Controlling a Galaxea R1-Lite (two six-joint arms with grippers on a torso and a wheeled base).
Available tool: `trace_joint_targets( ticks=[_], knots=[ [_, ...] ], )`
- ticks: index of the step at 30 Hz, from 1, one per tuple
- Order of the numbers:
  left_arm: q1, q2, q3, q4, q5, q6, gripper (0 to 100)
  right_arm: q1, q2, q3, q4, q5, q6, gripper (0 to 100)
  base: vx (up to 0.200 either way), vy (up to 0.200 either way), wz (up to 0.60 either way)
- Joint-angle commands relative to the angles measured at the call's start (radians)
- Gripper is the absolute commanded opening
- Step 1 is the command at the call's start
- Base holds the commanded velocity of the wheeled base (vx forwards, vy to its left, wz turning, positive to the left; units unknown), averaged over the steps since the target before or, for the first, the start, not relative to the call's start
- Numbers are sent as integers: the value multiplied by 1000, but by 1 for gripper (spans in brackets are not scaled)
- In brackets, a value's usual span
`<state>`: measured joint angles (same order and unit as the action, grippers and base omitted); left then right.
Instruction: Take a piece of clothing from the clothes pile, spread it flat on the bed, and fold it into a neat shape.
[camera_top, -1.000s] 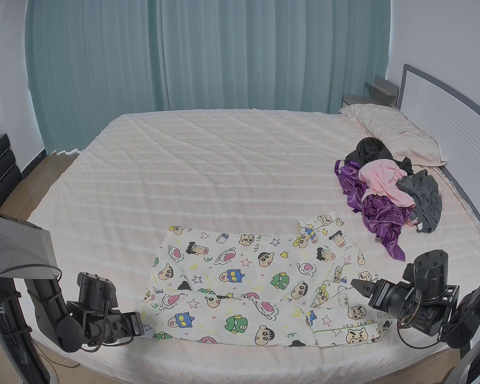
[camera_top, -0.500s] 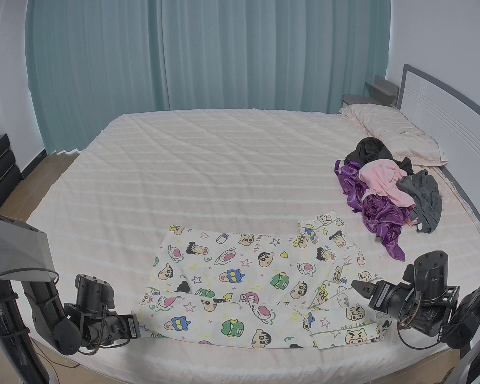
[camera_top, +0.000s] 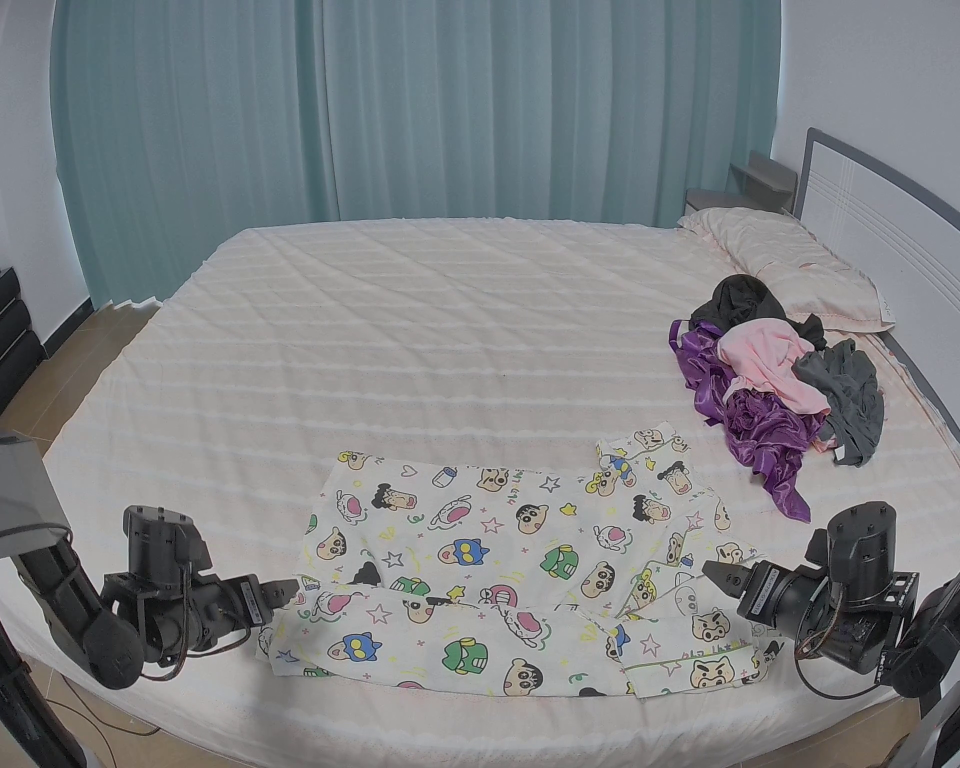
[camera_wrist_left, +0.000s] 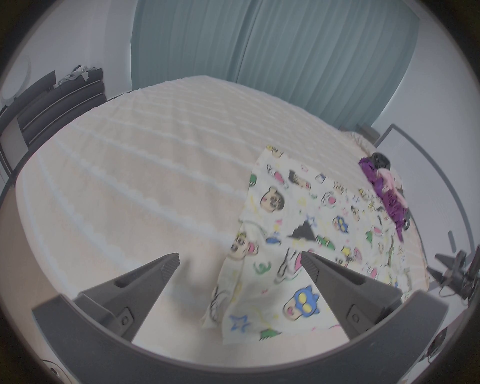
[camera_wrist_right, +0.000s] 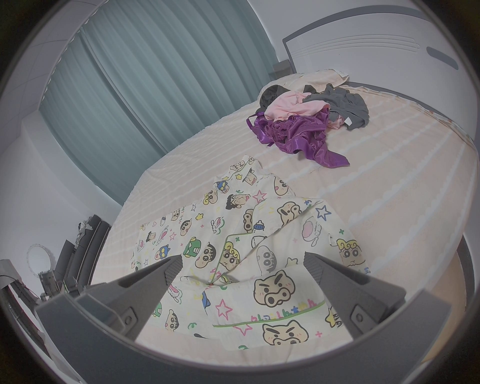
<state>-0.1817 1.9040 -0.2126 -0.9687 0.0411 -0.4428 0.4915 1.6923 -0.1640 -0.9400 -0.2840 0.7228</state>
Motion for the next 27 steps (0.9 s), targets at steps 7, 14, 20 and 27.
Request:
trace_joint_targets(
  ticks=[7,14,20,27],
  knots=[
    [28,52,-281,278,-125,-44,100,2,3,0,1,0,0,100,0,0,0],
    [19,125,-297,278,-162,-71,100,2,3,0,1,0,0,100,0,0,0],
    [7,130,-295,280,-202,-123,100,4,4,1,1,0,0,100,0,0,0],
    [-21,132,-303,278,-204,-128,100,4,4,9,0,0,-2,100,0,0,0]
  ],
)
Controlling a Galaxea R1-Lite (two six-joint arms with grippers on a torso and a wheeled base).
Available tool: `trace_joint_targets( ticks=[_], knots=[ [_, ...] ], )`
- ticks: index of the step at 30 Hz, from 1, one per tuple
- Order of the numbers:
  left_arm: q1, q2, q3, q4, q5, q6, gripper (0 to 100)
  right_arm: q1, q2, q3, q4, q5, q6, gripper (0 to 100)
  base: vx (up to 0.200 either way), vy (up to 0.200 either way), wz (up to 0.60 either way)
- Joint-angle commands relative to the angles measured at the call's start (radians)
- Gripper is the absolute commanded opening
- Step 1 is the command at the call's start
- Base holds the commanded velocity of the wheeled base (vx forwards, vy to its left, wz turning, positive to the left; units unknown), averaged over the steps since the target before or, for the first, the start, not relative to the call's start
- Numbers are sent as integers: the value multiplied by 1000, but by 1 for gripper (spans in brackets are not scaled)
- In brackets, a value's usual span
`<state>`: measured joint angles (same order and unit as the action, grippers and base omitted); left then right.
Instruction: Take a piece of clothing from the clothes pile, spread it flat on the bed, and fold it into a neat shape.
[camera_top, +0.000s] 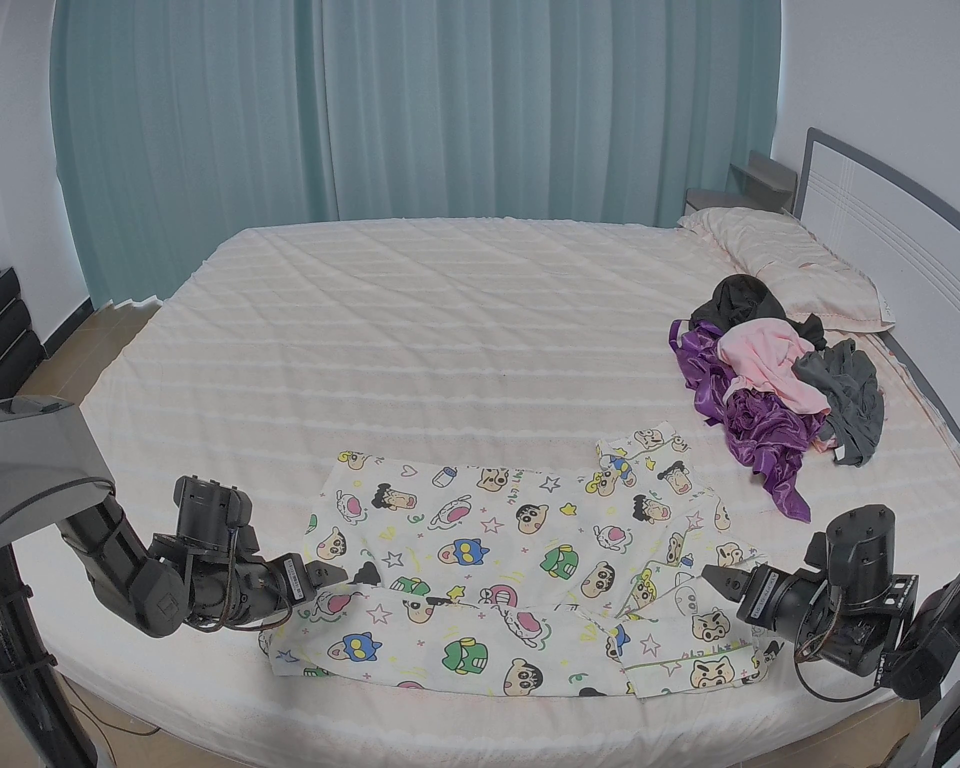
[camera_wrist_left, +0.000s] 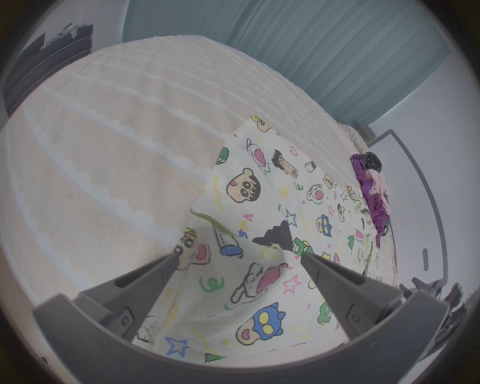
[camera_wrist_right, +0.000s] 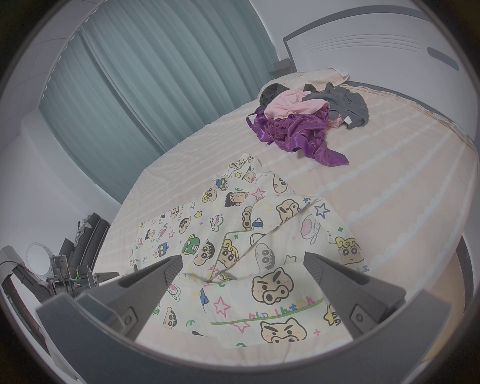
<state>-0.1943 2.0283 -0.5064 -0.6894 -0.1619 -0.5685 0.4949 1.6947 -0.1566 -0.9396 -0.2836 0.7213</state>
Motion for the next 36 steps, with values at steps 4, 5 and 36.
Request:
trace_joint_targets(
  ticks=[4,5,36],
  knots=[
    [-17,9,-17,-1,-1,-2,100,2,2,3,-1,-2,0,100,0,0,0],
    [-19,18,-21,-2,1,-2,100,7,2,3,-1,-6,0,100,0,0,0],
    [3,49,-81,17,51,50,0,22,0,5,-1,-9,-2,100,0,0,0]
  ],
)
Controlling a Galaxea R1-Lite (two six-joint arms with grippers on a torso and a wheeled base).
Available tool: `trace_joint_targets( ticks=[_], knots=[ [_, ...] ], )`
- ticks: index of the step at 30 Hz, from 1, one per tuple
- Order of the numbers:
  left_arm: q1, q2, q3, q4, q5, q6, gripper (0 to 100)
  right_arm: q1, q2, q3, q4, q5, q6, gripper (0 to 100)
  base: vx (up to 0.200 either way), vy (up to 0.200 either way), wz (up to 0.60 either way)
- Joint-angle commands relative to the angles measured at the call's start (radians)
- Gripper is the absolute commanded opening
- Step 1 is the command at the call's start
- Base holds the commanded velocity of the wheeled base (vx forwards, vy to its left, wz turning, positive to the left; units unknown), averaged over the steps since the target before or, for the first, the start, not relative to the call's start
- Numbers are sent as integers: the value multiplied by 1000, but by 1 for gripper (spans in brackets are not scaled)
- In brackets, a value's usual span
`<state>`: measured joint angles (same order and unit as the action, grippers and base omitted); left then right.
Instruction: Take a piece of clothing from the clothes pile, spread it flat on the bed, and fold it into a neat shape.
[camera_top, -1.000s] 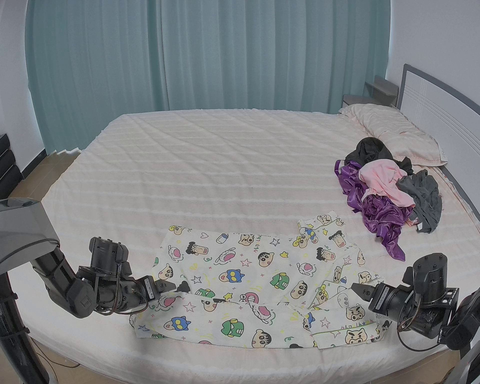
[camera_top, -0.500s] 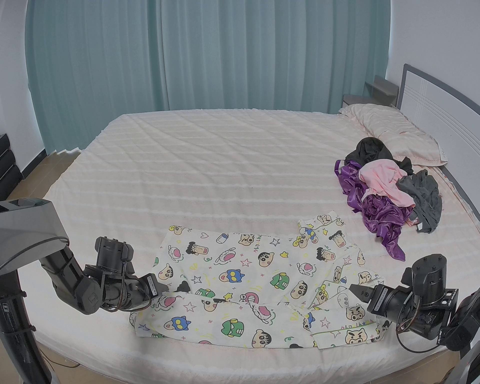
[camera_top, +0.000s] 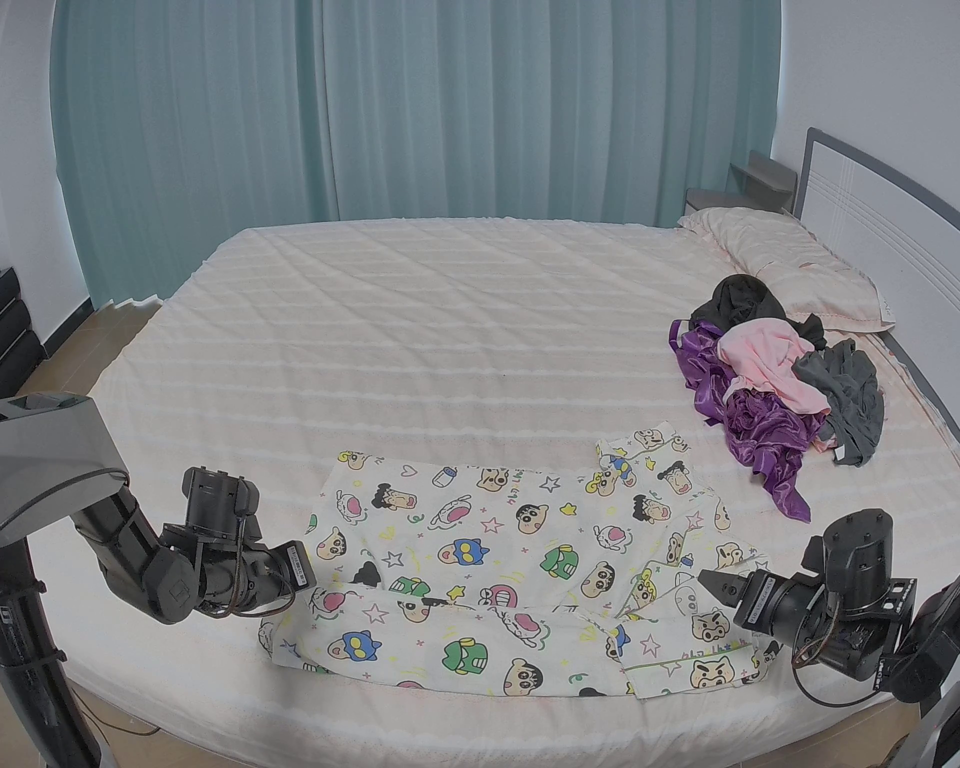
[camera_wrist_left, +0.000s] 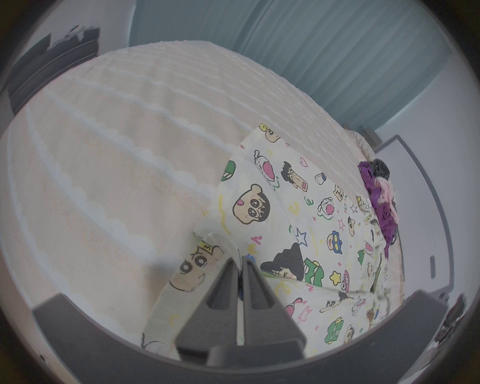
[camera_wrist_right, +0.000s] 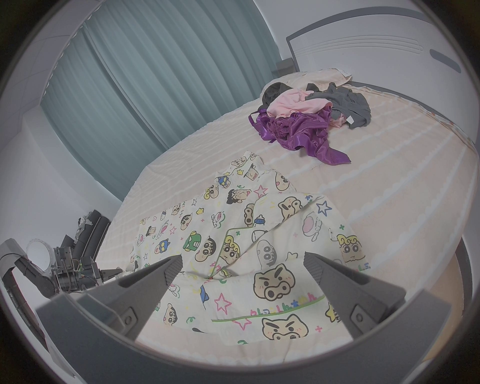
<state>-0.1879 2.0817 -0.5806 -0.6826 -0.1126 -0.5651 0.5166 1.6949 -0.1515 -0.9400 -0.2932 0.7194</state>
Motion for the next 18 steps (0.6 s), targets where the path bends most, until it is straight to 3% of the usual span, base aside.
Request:
trace_joint_targets(
  ticks=[1,6,7,18],
  knots=[
    [-5,-2,-8,23,2,60,0,0,2,0,0,0,0,100,0,0,0],
    [-5,5,-67,117,28,65,0,0,2,0,0,2,0,100,0,0,0],
    [-5,6,-76,127,31,65,100,-1,2,0,0,2,0,100,0,0,0],
    [-12,-54,-105,129,151,30,100,0,0,0,0,0,0,100,0,0,0]
  ],
)
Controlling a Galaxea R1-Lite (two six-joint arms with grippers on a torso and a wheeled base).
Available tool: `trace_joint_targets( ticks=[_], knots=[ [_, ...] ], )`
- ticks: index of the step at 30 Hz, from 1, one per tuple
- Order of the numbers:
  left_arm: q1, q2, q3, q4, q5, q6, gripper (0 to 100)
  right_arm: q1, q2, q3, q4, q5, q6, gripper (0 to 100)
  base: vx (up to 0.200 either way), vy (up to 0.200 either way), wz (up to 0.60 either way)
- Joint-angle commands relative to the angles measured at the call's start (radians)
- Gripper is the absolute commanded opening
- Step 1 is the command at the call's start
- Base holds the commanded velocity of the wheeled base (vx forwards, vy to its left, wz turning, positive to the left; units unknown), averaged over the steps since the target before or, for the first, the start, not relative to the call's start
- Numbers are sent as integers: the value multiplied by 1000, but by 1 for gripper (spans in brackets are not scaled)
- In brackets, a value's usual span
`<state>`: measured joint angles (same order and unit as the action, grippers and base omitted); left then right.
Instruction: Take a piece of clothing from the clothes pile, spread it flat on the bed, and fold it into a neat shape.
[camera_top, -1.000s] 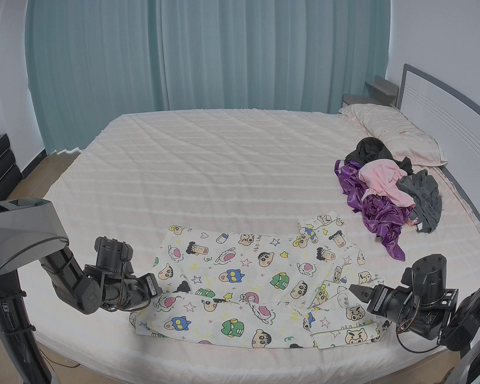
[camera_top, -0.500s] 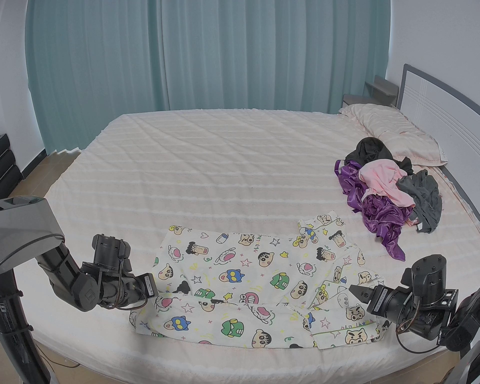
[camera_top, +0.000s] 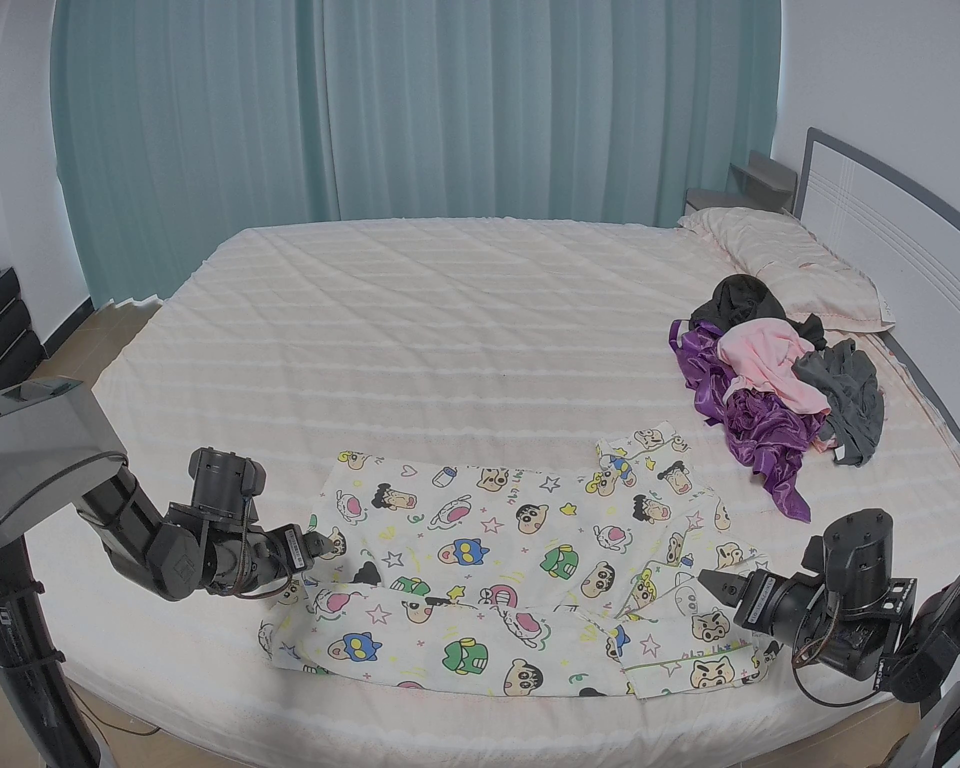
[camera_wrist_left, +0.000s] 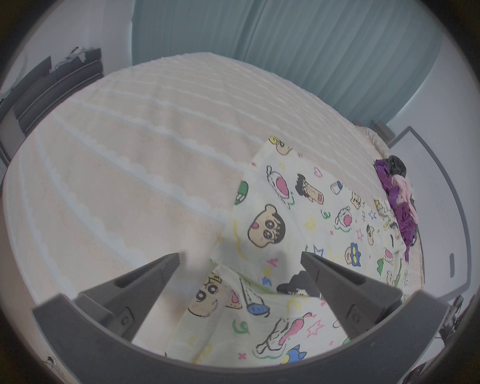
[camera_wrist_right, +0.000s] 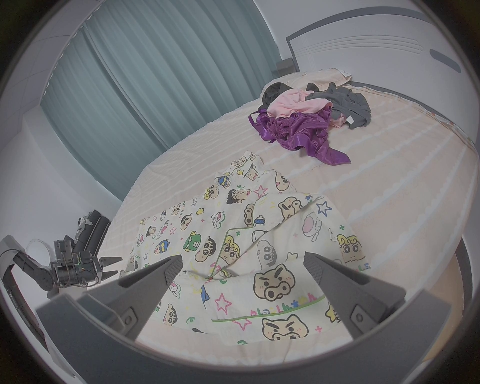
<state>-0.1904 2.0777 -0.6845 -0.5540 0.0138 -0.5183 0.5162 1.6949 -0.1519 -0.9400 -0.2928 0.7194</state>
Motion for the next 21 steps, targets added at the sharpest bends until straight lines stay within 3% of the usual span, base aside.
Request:
trace_joint_targets(
  ticks=[1,11,21],
  knots=[
    [-21,-74,2,3,26,-32,100,1,0,0,0,0,0,100,0,0,0],
    [-251,-139,11,3,28,-347,100,-1,-1,2,0,0,2,100,0,0,0],
    [-285,-65,86,-7,48,-368,100,-2,-3,2,0,0,2,100,0,0,0]
  ],
)
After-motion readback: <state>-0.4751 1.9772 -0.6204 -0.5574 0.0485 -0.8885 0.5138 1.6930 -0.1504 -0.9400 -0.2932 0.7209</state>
